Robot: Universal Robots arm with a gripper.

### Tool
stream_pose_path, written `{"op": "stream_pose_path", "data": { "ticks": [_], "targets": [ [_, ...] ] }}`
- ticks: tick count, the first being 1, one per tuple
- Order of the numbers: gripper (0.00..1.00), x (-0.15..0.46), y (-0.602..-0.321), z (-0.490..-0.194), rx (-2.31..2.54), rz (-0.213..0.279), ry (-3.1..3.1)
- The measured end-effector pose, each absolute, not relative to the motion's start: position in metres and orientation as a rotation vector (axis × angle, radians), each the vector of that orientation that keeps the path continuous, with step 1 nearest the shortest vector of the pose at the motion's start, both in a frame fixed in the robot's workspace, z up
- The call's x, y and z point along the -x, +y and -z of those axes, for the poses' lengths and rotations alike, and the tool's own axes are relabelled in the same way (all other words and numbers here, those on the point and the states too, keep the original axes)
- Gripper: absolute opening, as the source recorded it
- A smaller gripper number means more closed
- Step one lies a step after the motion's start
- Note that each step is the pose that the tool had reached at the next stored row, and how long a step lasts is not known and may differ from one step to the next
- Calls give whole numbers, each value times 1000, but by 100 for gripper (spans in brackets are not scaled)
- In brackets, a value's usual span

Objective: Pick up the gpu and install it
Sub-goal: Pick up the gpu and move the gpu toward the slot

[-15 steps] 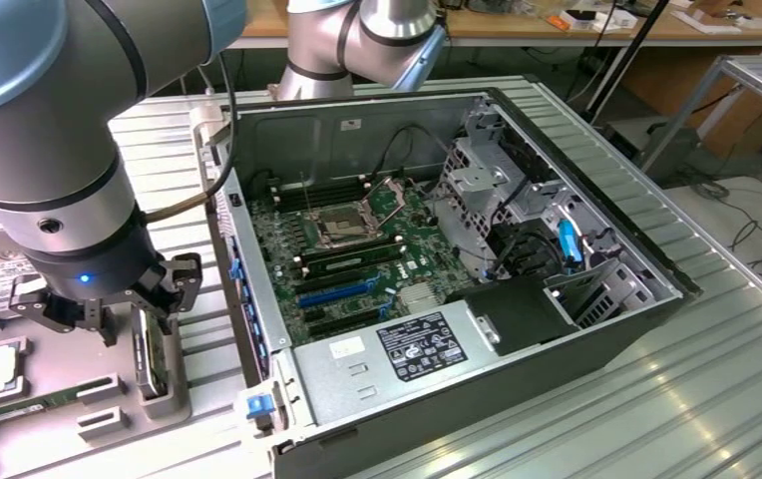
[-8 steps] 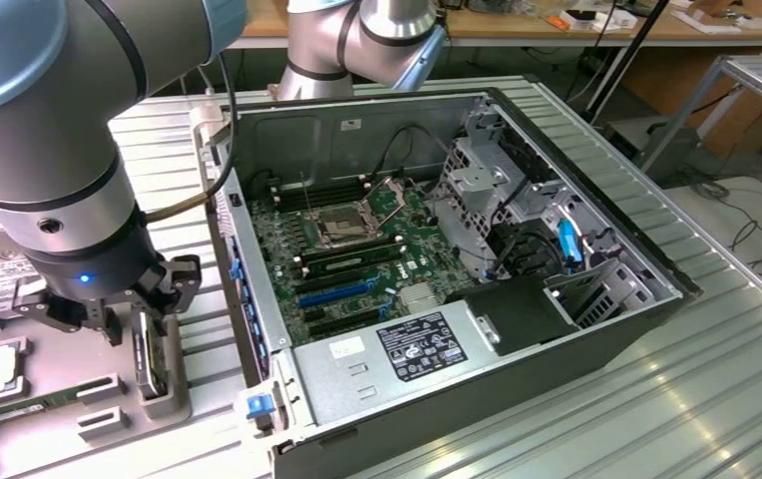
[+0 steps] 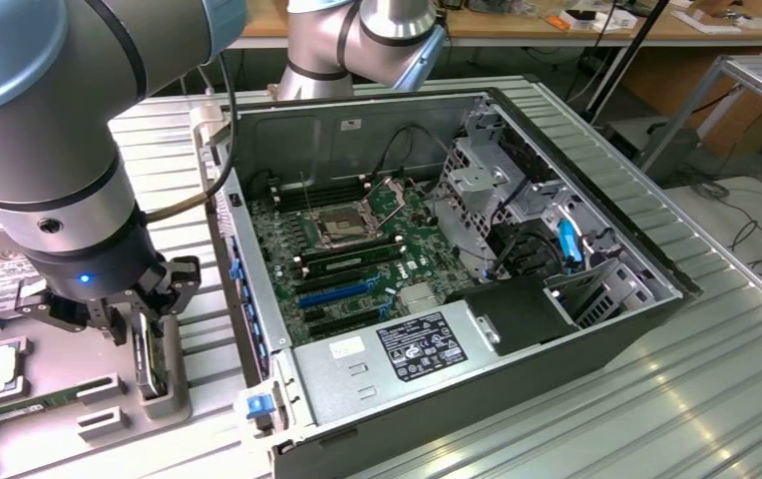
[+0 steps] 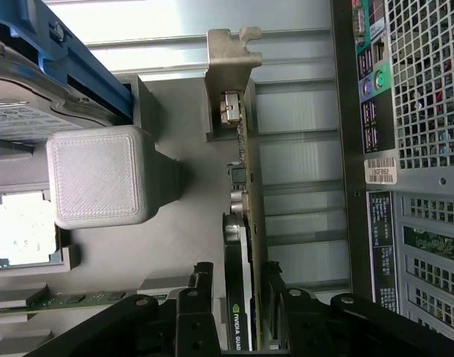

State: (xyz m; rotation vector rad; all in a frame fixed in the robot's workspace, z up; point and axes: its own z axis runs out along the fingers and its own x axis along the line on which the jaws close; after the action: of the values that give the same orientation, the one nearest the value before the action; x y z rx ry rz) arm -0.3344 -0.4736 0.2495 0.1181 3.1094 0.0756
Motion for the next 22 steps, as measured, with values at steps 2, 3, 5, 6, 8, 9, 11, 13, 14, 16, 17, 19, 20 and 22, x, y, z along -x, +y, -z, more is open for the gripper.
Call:
{"op": "stream_pose_path", "data": {
  "ticks": [2,3,5,6,8,9,11,13,14,16,17,19,20,22],
  "targets": [
    [31,334,-474,-250,-118,-75,3110],
    [31,334,-474,-250,-118,-75,3109],
    [31,334,-474,-250,-118,-75,3109],
    [31,334,-474,-250,-118,-75,3109],
    [27,334,-474,-250,-118,-75,3110],
    [27,334,-474,-250,-118,-75,3110],
    [27,334,-474,-250,-118,-75,3109],
    [27,334,-474,-250,-118,-75,3109],
    [27,334,-474,-250,-118,-75,3109],
    [27,334,-474,-250,-118,-75,3109],
    [27,334,-474,-250,-118,-75,3109],
    [27,334,-474,-250,-118,-76,3109],
    [27,334,-474,-250,-118,-75,3109],
    [27,334,-474,-250,-118,-75,3109]
  ]
}}
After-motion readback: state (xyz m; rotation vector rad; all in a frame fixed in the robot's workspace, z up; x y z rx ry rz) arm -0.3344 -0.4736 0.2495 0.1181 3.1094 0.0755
